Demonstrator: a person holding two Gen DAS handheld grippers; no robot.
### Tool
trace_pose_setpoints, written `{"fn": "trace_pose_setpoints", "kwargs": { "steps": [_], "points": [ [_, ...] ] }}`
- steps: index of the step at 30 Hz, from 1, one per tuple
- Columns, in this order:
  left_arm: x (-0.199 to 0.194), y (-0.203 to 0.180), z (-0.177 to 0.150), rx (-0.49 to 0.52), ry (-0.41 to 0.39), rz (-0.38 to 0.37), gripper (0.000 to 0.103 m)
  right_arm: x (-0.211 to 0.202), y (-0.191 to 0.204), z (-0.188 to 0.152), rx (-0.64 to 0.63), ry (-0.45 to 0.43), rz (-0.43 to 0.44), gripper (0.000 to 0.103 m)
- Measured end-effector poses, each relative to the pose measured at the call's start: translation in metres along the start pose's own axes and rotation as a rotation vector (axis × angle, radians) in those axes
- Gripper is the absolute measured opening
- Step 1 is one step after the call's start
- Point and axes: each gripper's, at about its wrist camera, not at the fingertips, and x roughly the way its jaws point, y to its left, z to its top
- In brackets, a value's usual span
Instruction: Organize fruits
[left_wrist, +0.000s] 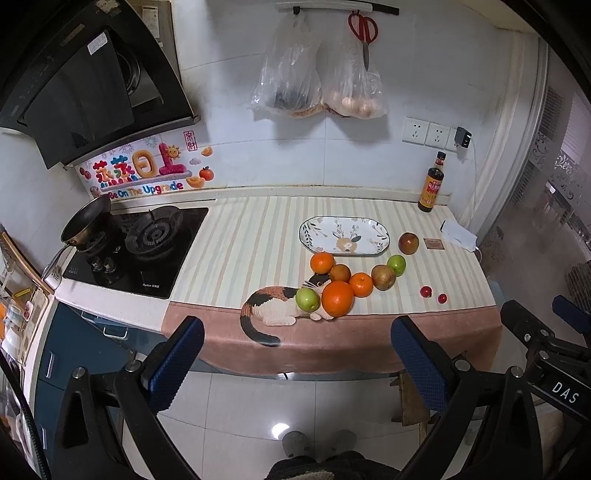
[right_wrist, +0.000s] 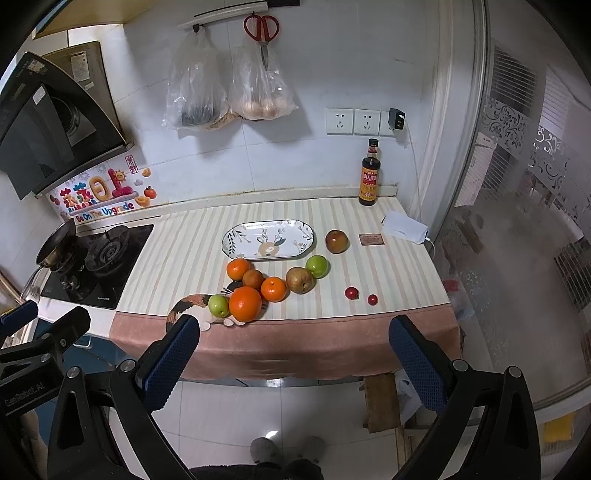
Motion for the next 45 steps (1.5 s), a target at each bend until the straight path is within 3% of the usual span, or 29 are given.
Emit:
{"fn": "trace_pose_setpoints", "kwargs": {
  "steps": [45],
  "points": [
    [-0.009, -0.005, 0.005, 0.003, -0.014, 0.002, 0.103, -0.019, -0.006, -0.005, 0.003, -0.013, 0.009, 0.103]
  ]
}}
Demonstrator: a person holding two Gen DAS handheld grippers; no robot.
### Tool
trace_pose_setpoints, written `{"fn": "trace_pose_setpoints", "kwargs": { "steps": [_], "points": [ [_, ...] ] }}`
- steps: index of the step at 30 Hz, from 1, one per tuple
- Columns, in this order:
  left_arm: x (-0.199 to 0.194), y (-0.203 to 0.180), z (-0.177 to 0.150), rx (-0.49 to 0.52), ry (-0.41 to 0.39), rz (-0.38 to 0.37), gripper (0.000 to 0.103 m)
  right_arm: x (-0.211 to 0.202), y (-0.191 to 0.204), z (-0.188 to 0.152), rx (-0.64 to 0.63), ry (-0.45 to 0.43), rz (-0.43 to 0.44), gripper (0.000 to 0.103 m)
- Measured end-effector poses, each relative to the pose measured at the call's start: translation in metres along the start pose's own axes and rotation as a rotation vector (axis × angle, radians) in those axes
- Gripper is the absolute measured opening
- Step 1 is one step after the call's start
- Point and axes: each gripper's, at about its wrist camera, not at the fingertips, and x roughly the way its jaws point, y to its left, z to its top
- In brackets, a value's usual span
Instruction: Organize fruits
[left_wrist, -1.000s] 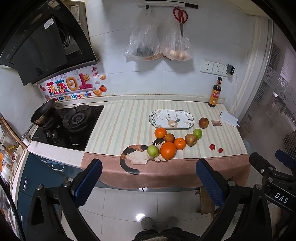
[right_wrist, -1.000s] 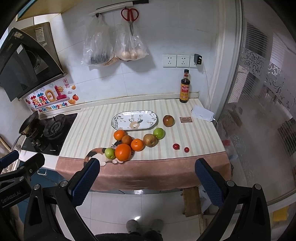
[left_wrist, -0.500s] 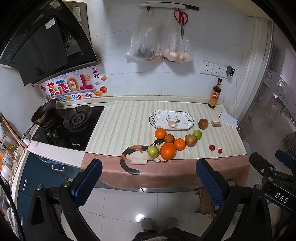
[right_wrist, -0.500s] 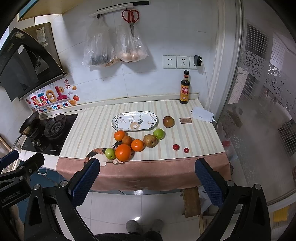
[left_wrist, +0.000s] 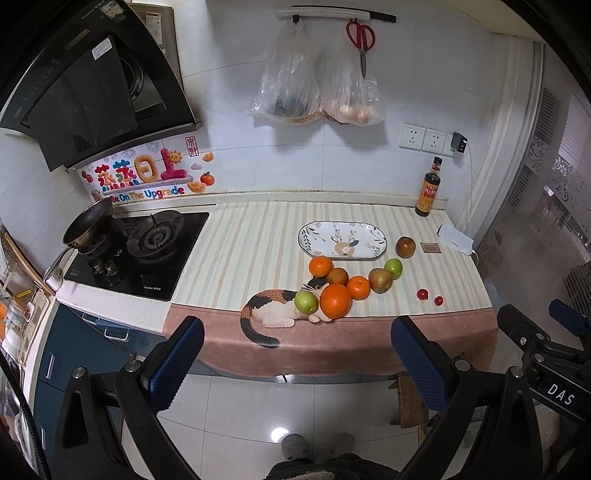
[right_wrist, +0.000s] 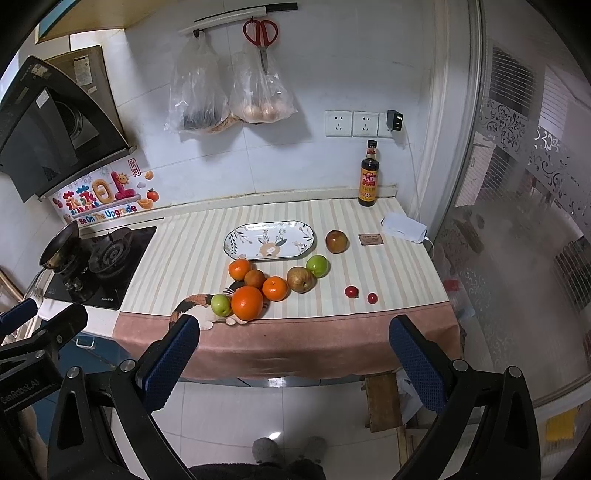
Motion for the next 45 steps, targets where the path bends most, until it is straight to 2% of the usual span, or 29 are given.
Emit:
{"fn": "trace_pose_setpoints", "kwargs": {
  "steps": [24, 28, 32, 37, 41, 45],
  "points": [
    [-0.002, -0.002, 0.001, -0.001, 0.000, -0.006, 0.103, 0.000, 0.000, -0.002, 0.008, 0.009, 0.000, 0.103],
    [0.001, -0.001, 0.009, 0.000, -0.032, 0.005, 0.103, 0.007, -0.001, 0.000, 0.046, -0.006, 0.008, 0.103],
    [0.027, 0.011, 0.018, 0.007, -0.064, 0.044, 0.103, 0.026, 0.000, 0.002, 0.090, -0.022, 0.058, 0.103],
    [0.077, 0.031, 0.028, 0.009, -0.040, 0.099, 0.103, 0.072, 0.004, 0.009, 0.156, 0.012, 0.095, 0.103],
    [0.124, 0.043, 0.039, -0.010, 0.027, 0.138, 0.103, 0.124, 0.010, 0.019, 0.186, 0.086, 0.105, 0.103],
    [0.182, 0.049, 0.047, -0.028, 0.120, 0.158, 0.103, 0.198, 0.011, 0.027, 0.207, 0.205, 0.140, 0.103]
  ]
}}
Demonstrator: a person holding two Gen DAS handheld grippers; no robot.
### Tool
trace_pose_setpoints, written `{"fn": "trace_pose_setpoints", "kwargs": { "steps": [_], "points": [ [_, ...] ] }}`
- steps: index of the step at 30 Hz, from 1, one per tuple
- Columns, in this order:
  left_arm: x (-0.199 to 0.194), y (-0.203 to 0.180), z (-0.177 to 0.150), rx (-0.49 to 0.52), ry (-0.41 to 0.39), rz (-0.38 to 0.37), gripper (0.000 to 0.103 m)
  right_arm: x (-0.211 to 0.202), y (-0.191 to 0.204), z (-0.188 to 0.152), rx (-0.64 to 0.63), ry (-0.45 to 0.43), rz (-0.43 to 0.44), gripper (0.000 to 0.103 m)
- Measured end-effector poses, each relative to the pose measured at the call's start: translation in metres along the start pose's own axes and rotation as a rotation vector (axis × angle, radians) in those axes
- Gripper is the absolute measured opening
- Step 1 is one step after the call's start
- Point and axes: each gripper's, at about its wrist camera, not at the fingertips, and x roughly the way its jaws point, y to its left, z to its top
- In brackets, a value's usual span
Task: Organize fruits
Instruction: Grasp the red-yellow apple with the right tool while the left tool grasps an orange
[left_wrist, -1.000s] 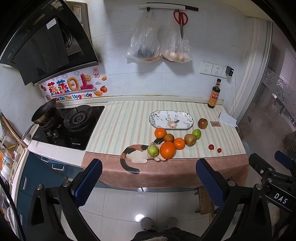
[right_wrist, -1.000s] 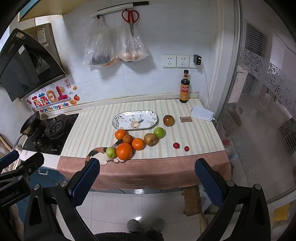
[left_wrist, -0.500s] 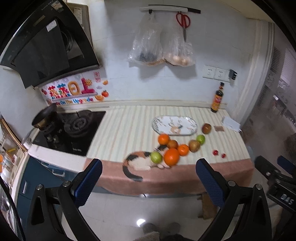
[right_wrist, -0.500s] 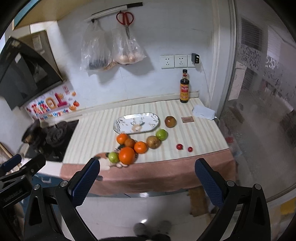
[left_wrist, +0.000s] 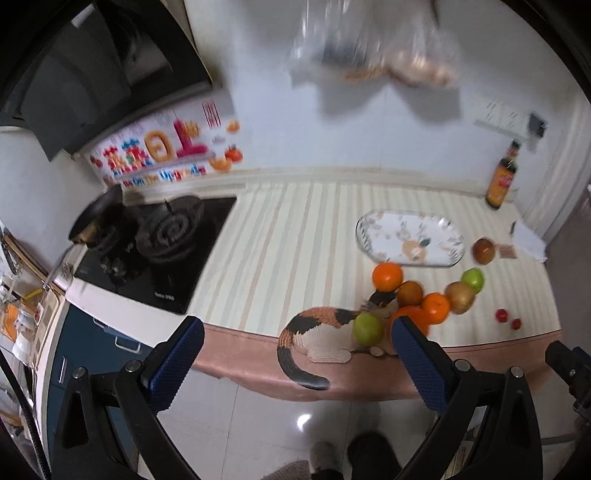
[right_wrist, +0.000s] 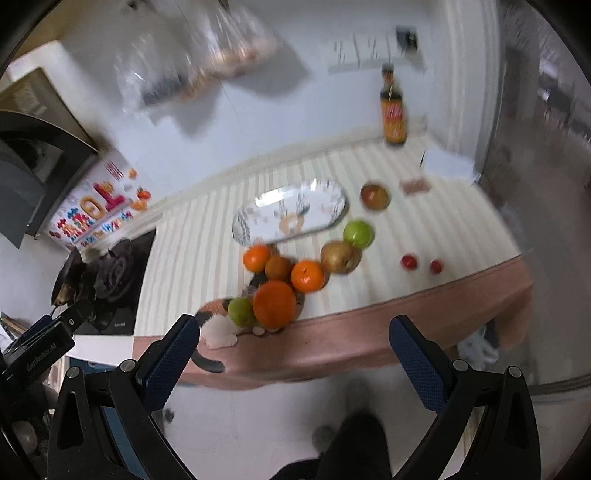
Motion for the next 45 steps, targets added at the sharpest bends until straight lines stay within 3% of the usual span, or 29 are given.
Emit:
{"fn": "trace_pose_setpoints", "kwargs": {
  "steps": [2, 6, 8, 12, 17, 20, 24, 29, 32, 41, 44, 45],
  "points": [
    [0.029, -0.002, 0.004, -0.004, 0.051, 0.029, 0.103, 0.036, -0.005, 0.007, 0.013, 0.048, 0.022, 0.103],
    [0.089, -0.006, 0.008, -0.026, 0.177, 0.060, 0.103, 0.146, -0.014, 0.021, 0.066, 0.236, 0.113, 0.103],
    [0.120, -0.008, 0.008, -0.030, 0.258, 0.088, 0.103, 0.210, -0.014, 0.022, 0.097, 0.355, 0.151, 0.099],
    [0.162, -0.021, 0.007, -0.031, 0.387, 0.061, 0.103, 0.287, -0.016, 0.017, 0.145, 0.503, 0.169, 0.089],
    [0.194, -0.062, 0.008, -0.025, 0.505, -0.096, 0.103, 0.289, -0.043, 0.034, 0.190, 0.464, 0.182, 0.089],
    [0.213, -0.091, 0.007, -0.008, 0.578, -0.175, 0.103, 0.274, -0.068, 0.052, 0.223, 0.430, 0.153, 0.089],
    [0.239, -0.135, 0.002, 0.068, 0.680, -0.255, 0.103, 0.284, -0.102, 0.073, 0.255, 0.455, 0.102, 0.089],
    [0.257, -0.168, -0.005, 0.177, 0.727, -0.232, 0.102, 0.326, -0.125, 0.083, 0.287, 0.525, 0.089, 0.089],
    [0.258, -0.181, -0.002, 0.238, 0.693, -0.209, 0.102, 0.343, -0.130, 0.080, 0.320, 0.548, 0.097, 0.089],
    [0.265, -0.214, -0.006, 0.398, 0.697, -0.164, 0.101, 0.374, -0.125, 0.082, 0.368, 0.586, 0.129, 0.087],
    [0.262, -0.221, -0.014, 0.460, 0.701, -0.157, 0.073, 0.377, -0.122, 0.085, 0.362, 0.586, 0.124, 0.087],
    [0.260, -0.222, -0.016, 0.474, 0.701, -0.159, 0.073, 0.378, -0.120, 0.086, 0.358, 0.586, 0.121, 0.087]
  ]
}}
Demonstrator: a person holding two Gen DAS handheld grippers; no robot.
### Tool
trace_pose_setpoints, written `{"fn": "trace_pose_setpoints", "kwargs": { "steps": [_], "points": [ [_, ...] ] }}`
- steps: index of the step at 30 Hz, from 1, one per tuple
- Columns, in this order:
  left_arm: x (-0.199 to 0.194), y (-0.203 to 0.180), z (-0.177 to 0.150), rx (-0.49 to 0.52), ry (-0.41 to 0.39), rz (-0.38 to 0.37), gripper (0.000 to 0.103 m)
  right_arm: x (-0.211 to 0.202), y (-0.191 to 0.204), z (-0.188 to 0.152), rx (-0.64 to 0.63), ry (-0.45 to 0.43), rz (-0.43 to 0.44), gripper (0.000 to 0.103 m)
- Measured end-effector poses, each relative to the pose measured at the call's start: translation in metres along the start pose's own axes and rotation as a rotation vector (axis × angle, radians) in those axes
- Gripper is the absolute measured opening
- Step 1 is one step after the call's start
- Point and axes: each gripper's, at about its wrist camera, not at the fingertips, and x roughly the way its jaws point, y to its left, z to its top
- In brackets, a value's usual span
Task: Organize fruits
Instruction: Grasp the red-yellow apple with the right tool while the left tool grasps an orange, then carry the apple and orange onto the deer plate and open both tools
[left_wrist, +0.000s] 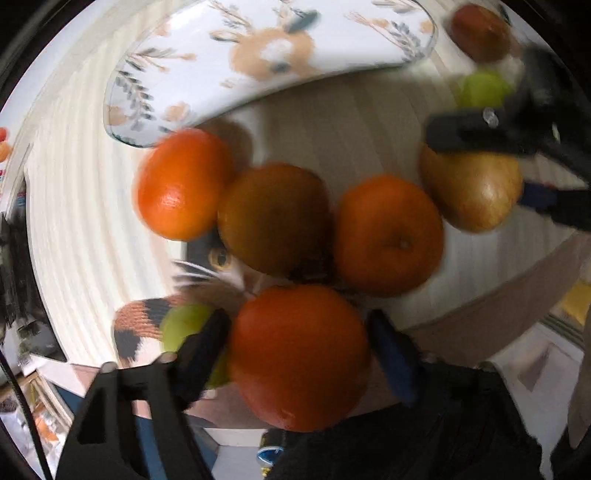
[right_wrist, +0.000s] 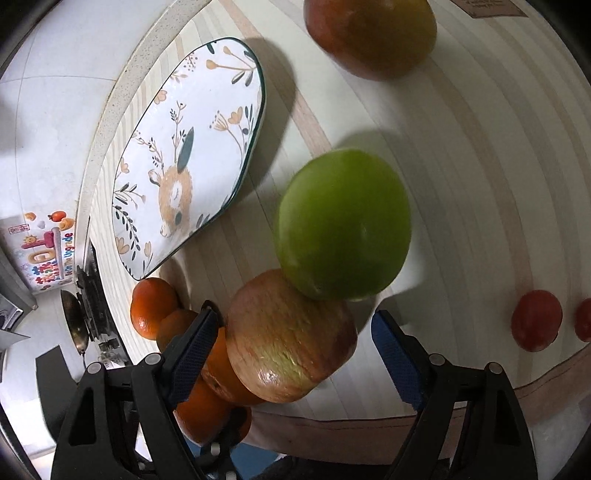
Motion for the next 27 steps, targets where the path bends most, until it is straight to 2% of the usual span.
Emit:
{"fn": "trace_pose_setpoints", "kwargs": {
  "steps": [3, 4, 10, 13, 18, 21, 27],
  "points": [
    [0.002, -0.010, -0.001, 0.017, -0.010, 0.007, 0.073, 0.000, 0.003, -0.001, -0.013, -0.015, -0.020, 0.075],
    [0.002, -0.010, -0.001, 0.013, -0.013, 0.003, 0.073, -0.002, 0.004, -0.001, -0.021, -0.018, 0.001, 0.071],
    [-0.004, 0.017, -0.014, -0.059, -0.032, -0.058, 0.073, -0.007, 0.006, -0.012, -0.070, -0.018, -0.043, 0.071],
    [0.000, 0.024, -0.017, -0.039, -0.026, -0.067, 0.074, -0.009, 0.001, -0.019, -0.067, 0.002, -0.049, 0.071],
    [0.023, 0.033, -0.005, -0.049, 0.072, -0.134, 0.075, -0.005, -0.009, -0.023, 0.003, 0.027, -0.014, 0.072],
    [0.024, 0.041, -0.006, -0.060, 0.071, -0.165, 0.075, -0.006, -0.008, -0.023, 0.011, 0.028, -0.004, 0.072],
    [0.025, 0.050, -0.013, -0.033, 0.103, -0.174, 0.075, -0.008, -0.011, -0.023, 0.022, 0.040, -0.013, 0.072]
  ]
}}
